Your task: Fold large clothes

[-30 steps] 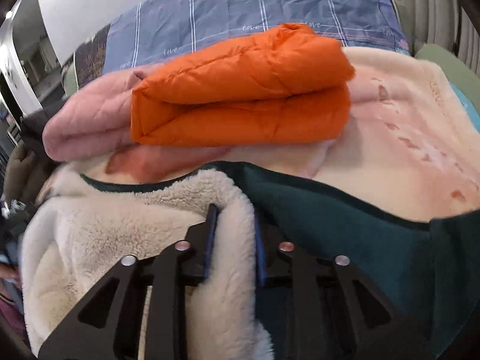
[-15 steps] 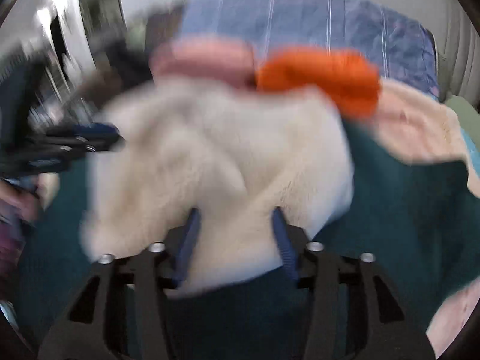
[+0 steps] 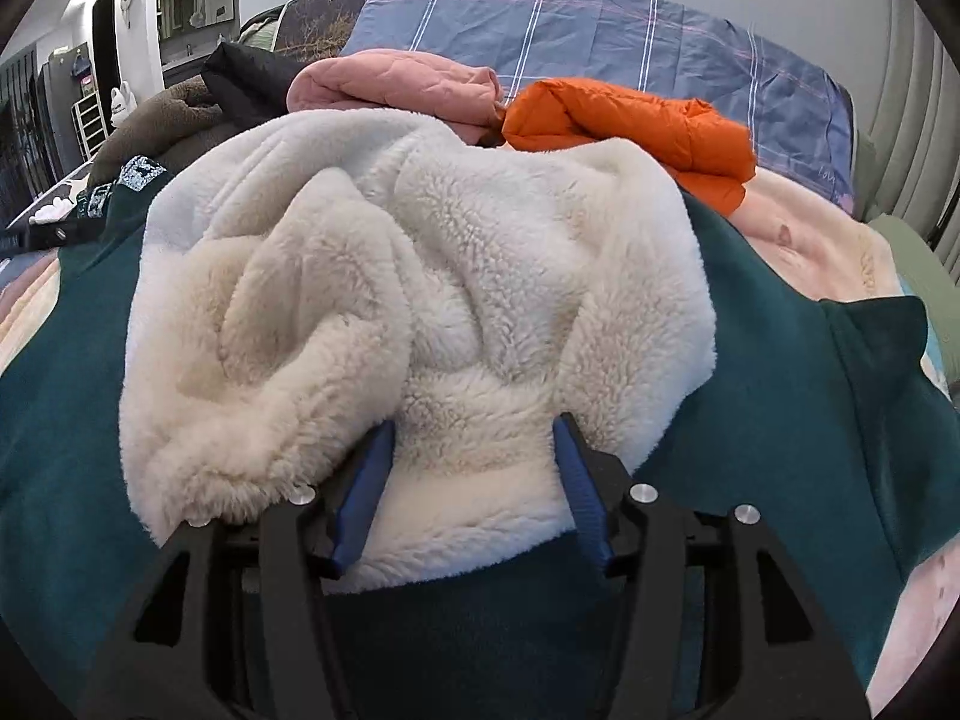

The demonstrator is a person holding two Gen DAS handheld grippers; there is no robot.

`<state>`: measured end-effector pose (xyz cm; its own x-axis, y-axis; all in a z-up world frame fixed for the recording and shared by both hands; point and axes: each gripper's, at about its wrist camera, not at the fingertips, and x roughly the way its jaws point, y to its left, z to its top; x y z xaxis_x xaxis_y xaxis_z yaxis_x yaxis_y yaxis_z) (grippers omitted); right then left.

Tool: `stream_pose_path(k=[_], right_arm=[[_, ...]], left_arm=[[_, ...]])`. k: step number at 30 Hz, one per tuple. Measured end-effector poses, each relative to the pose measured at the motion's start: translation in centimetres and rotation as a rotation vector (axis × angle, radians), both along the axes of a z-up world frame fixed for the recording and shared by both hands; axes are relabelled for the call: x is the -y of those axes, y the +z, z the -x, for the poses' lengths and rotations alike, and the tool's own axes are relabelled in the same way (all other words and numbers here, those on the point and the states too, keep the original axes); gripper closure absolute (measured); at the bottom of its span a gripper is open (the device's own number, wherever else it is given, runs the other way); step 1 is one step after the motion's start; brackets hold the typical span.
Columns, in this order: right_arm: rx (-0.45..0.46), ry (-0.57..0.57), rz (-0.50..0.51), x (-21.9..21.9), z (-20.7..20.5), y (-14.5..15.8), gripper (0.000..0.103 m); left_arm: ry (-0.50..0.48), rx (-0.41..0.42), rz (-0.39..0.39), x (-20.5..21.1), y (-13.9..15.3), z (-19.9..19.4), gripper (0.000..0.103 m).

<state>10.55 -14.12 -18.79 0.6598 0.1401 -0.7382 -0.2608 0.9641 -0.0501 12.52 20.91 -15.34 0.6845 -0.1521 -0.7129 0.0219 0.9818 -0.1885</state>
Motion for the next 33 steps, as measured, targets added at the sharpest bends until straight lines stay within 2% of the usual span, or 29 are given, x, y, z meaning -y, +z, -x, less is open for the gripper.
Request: stream_pose_path(k=[1, 2, 3, 4, 5, 6, 8, 10, 13, 17, 20, 25, 27, 29, 32, 33], right_arm=[[0.001, 0.001, -0.009, 0.1, 0.0, 0.0, 0.046], [0.000, 0.001, -0.017, 0.1, 0.0, 0.0, 0.045], [-0.001, 0.002, -0.027, 0.3, 0.0, 0.0, 0.045], [-0.001, 0.003, -0.035, 0.3, 0.0, 0.1, 0.045], [-0.001, 0.003, -0.035, 0.3, 0.0, 0.1, 0.045], [0.000, 0.003, -0.033, 0.3, 0.0, 0.1, 0.045], [0.001, 0.003, -0.025, 0.2, 0.0, 0.1, 0.045], [0.001, 0.004, -0.020, 0.1, 0.0, 0.1, 0.045], [0.000, 0.005, -0.023, 0.2, 0.0, 0.1, 0.045], [0.002, 0.004, -0.021, 0.1, 0.1, 0.1, 0.045], [0.002, 0.005, -0.022, 0.1, 0.1, 0.1, 0.045], [0.002, 0.005, -0.023, 0.1, 0.1, 0.1, 0.045], [0.002, 0.005, -0.024, 0.0, 0.1, 0.1, 0.045], [0.003, 0.005, -0.022, 0.1, 0.1, 0.1, 0.045], [0.003, 0.005, -0.022, 0.1, 0.0, 0.1, 0.045], [0.003, 0.005, -0.023, 0.1, 0.0, 0.1, 0.045]], left_arm=[[0.083, -0.009, 0.040, -3.2, -0.2, 0.5, 0.055], [0.165, -0.028, 0.097, -6.5, -0.8, 0.9, 0.066], [0.222, -0.045, 0.155, -8.8, -1.3, 1.2, 0.072], [0.304, -0.067, 0.256, -12.3, -2.2, 1.7, 0.081], [0.356, -0.075, 0.325, -14.6, -2.8, 2.0, 0.088], [0.443, -0.085, 0.409, -17.9, -4.0, 2.5, 0.090], [0.515, -0.086, 0.473, -21.2, -5.3, 2.5, 0.090], [0.544, -0.075, 0.527, -22.9, -6.1, 2.0, 0.090], [0.602, -0.074, 0.556, -25.1, -7.4, 0.6, 0.077], [0.653, -0.051, 0.650, -26.4, -8.2, -0.9, 0.057], [0.708, -0.046, 0.710, -26.7, -7.9, -0.8, 0.052], [0.713, -0.016, 0.703, -25.7, -7.1, 1.4, 0.042], [0.757, -0.057, 0.689, -26.6, -7.7, 2.6, 0.033], [0.761, -0.047, 0.735, -27.0, -8.5, 3.0, 0.033], [0.763, -0.027, 0.739, -27.1, -8.4, 2.3, 0.036], [0.758, -0.019, 0.733, -27.2, -8.4, 1.9, 0.046]])
